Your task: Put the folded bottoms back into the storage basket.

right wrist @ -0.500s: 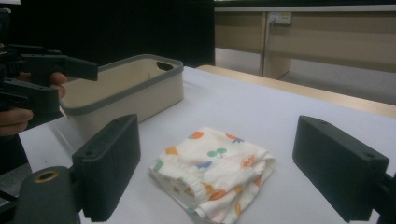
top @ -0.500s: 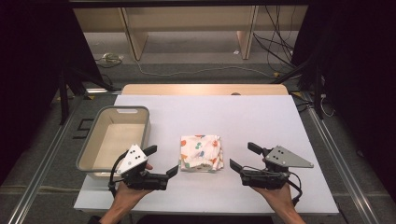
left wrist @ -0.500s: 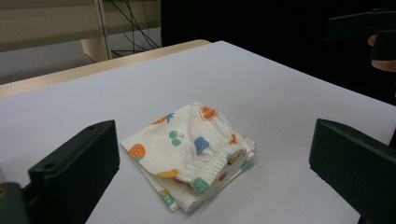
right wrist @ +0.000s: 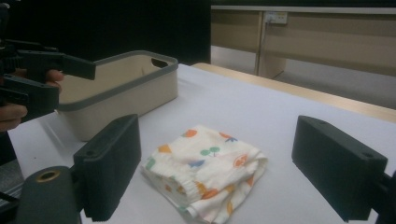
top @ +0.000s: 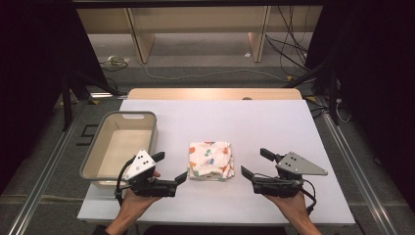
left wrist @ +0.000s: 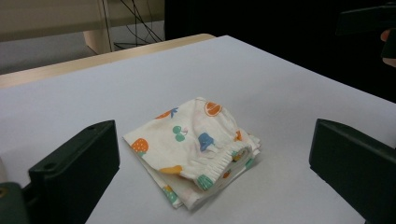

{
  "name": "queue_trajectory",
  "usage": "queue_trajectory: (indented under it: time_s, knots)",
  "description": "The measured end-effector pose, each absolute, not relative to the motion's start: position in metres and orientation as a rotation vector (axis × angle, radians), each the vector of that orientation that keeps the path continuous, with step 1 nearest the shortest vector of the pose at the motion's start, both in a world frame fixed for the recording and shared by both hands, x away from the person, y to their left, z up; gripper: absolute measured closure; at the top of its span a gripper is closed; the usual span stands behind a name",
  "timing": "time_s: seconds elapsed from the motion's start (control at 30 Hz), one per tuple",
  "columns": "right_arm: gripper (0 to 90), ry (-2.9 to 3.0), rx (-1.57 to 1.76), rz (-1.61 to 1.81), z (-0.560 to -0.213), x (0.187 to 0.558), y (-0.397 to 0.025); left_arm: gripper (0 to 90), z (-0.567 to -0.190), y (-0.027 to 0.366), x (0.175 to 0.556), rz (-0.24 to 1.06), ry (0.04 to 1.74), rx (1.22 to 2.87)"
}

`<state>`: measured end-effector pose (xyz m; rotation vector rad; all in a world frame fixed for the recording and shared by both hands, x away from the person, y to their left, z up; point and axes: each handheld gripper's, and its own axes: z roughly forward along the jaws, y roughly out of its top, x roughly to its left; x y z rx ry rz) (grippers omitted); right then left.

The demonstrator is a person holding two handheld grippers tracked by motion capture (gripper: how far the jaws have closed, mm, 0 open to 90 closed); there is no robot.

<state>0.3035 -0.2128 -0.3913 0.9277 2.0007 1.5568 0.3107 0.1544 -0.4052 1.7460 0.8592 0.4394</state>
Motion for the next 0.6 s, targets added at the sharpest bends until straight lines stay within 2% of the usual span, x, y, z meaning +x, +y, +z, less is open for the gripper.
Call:
queue_trajectory:
  time_s: [0.6]
  knots:
    - [19.3,1.997,0.918,1.513,-0.3871,0.3125,-0.2097,2.0,-0.4105,0.1507,0.3196,0.435,0.944,1.751]
